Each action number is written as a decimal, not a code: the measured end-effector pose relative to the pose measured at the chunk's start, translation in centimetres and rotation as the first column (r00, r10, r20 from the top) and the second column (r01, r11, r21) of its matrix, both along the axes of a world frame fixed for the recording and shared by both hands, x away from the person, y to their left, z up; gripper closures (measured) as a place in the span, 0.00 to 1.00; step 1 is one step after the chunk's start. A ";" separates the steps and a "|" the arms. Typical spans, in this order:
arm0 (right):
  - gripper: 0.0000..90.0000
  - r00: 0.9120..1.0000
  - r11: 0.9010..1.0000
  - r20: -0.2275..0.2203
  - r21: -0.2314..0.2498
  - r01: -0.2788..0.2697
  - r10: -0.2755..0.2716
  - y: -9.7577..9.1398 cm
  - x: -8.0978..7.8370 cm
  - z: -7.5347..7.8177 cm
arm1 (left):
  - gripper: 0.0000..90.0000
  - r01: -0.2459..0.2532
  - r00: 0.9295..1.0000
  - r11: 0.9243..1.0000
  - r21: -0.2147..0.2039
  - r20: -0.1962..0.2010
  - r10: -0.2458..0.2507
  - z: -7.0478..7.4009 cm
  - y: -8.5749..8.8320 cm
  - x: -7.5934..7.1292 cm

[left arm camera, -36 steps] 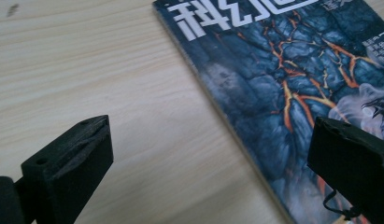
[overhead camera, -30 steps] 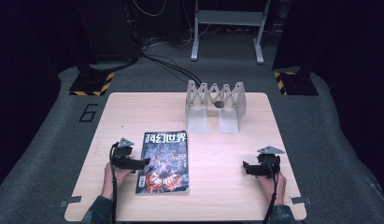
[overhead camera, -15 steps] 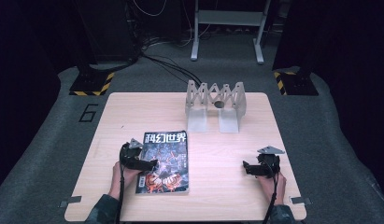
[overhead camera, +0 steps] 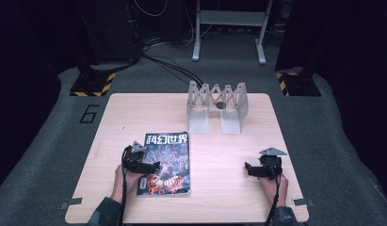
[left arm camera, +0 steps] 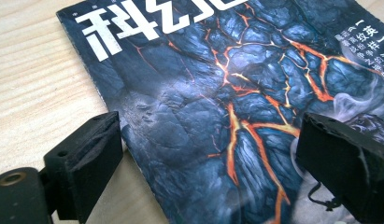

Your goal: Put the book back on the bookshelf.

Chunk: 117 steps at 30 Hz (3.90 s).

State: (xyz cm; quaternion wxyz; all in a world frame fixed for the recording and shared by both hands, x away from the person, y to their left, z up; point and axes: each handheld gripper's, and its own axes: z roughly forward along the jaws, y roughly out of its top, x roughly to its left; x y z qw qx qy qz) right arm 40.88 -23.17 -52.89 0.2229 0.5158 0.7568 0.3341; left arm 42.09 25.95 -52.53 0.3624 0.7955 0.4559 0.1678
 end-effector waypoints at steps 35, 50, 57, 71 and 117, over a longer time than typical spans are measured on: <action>0.13 1.000 1.000 0.005 -0.002 -0.014 0.014 0.0 0.0 0.1 | 0.09 0.018 1.000 1.000 0.017 -0.008 -0.018 0.1 -5.8 -2.1; 0.16 0.997 0.995 -0.019 0.070 -0.074 0.075 3.5 0.3 2.1 | 0.09 0.020 1.000 1.000 0.008 -0.014 -0.020 0.1 -8.7 -2.4; 0.18 0.982 0.980 -0.052 0.096 -0.174 0.179 7.5 1.5 2.9 | 0.09 0.029 0.999 1.000 0.002 -0.012 -0.029 0.1 -10.5 -2.5; 0.20 0.941 0.962 -0.204 0.102 -0.254 0.270 11.8 3.6 2.0 | 0.05 -0.066 0.998 0.998 0.011 0.004 0.066 0.7 -6.3 -1.6; 0.52 0.922 0.923 -0.207 0.279 -0.265 0.328 11.0 4.1 3.5 | 0.07 -0.096 0.995 0.994 0.056 0.042 0.093 -0.5 -5.3 -1.5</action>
